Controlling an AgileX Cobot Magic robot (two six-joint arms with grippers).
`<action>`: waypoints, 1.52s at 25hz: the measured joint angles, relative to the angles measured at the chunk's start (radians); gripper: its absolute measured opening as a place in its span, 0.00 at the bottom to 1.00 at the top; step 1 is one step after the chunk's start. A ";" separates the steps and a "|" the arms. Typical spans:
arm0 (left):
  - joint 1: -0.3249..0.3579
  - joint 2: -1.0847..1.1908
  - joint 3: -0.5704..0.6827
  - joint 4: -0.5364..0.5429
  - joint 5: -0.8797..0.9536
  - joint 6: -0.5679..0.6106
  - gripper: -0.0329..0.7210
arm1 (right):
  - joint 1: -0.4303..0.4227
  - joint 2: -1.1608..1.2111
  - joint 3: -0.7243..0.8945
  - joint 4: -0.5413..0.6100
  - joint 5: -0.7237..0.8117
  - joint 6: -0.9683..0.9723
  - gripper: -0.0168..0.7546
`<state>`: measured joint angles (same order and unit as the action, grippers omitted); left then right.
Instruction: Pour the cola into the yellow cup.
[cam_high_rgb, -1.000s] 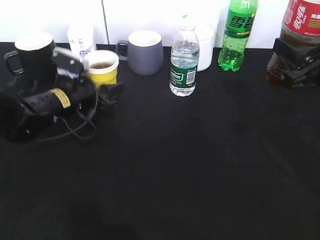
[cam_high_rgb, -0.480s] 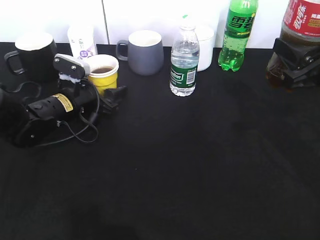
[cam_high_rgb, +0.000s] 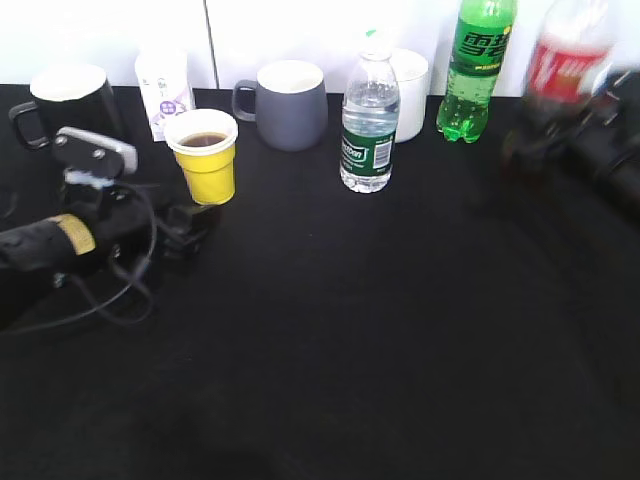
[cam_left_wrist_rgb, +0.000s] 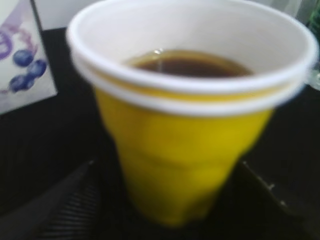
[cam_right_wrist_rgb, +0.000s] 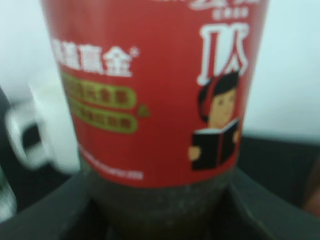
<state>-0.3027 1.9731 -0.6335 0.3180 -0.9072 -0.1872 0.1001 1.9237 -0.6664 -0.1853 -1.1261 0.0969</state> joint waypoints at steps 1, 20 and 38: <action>0.000 -0.013 0.023 0.000 -0.003 0.000 0.85 | 0.000 0.031 -0.008 0.000 0.000 -0.015 0.52; 0.000 -0.388 0.114 0.013 0.357 -0.076 0.83 | 0.000 -0.081 0.197 0.060 0.129 0.005 0.80; -0.066 -1.071 -0.313 -0.229 1.748 -0.005 0.72 | 0.305 -1.065 -0.207 0.094 1.762 0.000 0.79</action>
<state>-0.3682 0.9023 -0.9463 0.0887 0.8406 -0.1918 0.4048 0.8585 -0.8731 -0.0910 0.6355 0.0968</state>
